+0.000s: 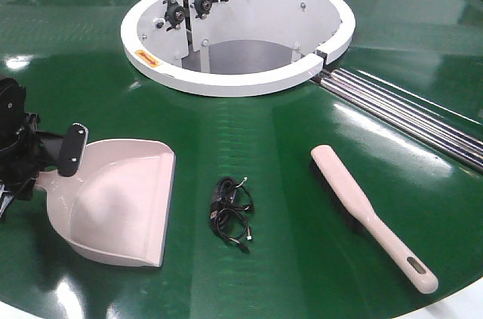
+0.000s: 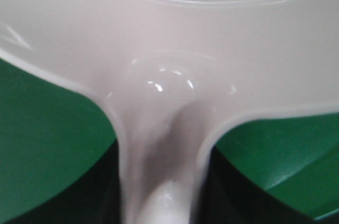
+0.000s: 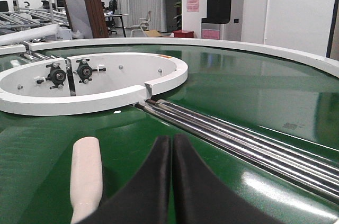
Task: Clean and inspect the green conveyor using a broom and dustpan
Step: 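Tilt the dustpan up with the left gripper, lip resting on the belt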
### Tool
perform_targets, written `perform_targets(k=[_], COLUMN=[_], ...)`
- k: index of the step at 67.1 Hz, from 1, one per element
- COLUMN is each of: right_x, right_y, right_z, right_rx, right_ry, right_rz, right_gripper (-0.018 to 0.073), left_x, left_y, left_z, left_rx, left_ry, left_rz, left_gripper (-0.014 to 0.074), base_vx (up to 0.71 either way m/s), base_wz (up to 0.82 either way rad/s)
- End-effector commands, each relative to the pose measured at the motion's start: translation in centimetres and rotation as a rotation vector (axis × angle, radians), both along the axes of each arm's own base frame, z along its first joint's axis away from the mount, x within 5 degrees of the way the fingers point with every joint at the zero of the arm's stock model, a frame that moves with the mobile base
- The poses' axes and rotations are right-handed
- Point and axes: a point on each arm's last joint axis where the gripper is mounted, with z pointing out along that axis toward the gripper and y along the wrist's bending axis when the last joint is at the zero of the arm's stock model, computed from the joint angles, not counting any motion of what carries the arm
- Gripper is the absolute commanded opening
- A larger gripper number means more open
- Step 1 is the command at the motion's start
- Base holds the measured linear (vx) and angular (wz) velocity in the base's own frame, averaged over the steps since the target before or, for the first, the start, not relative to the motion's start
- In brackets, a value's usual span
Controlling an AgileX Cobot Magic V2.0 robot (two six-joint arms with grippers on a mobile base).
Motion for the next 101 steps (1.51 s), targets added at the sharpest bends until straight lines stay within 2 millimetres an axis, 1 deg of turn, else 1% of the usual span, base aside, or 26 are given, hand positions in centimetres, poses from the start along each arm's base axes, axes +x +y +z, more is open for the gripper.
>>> perform_targets(k=[1,26,32,40,46,60,67,81,89,101], right_x=[-0.1,-0.1,-0.1,-0.1,-0.1,-0.1,-0.1,-0.1,-0.1,-0.1], right_y=[0.0,0.0,0.0,0.0,0.0,0.0,0.0,0.0,0.0,0.0], right_z=[0.6,0.6,0.6,0.6,0.6,0.6,0.6,0.6,0.6,0.6], right_rx=[-0.013,-0.013,-0.013,-0.013,-0.013,-0.013,-0.013,-0.013,-0.013,-0.013], right_ry=[-0.078,-0.078,-0.078,-0.078,-0.078,-0.078,-0.078,-0.078,-0.078,-0.078], right_rz=[-0.004,-0.004,-0.004,-0.004,-0.004,-0.004,-0.004,-0.004,-0.004,-0.004], right_gripper=[-0.0008,-0.0008,-0.0008,-0.0008,-0.0008,-0.0008,-0.0008,-0.0008,-0.0008,-0.0008], left_x=[-0.2,-1.0,-1.1,-1.1,-1.1,-1.5,-1.7,-1.8,-2.0,-2.0], left_y=[0.1,0.2,-0.4,-1.8,-2.5,-3.0,-3.6,-4.1,-4.6,-4.8], left_z=[3.1,4.1,4.1,4.1,4.1,4.1,4.0,3.1,3.0,3.0], left_rx=[0.007,0.014,0.015,0.022,0.041,0.078,0.058,0.078,0.080,0.087], left_ry=[-0.093,-0.079,-0.071,-0.082,-0.100,-0.075,-0.060,0.009,0.011,0.012], left_rz=[-0.007,0.000,-0.015,-0.048,-0.029,-0.004,-0.004,-0.006,-0.001,-0.009], left_gripper=[-0.0008,-0.0008,-0.0008,-0.0008,-0.0008,-0.0008,-0.0008,-0.0008,-0.0008,-0.0008], base_vx=[0.00,0.00,0.00,0.00,0.00,0.00,0.00,0.00,0.00,0.00], base_wz=[0.00,0.00,0.00,0.00,0.00,0.00,0.00,0.00,0.00,0.00])
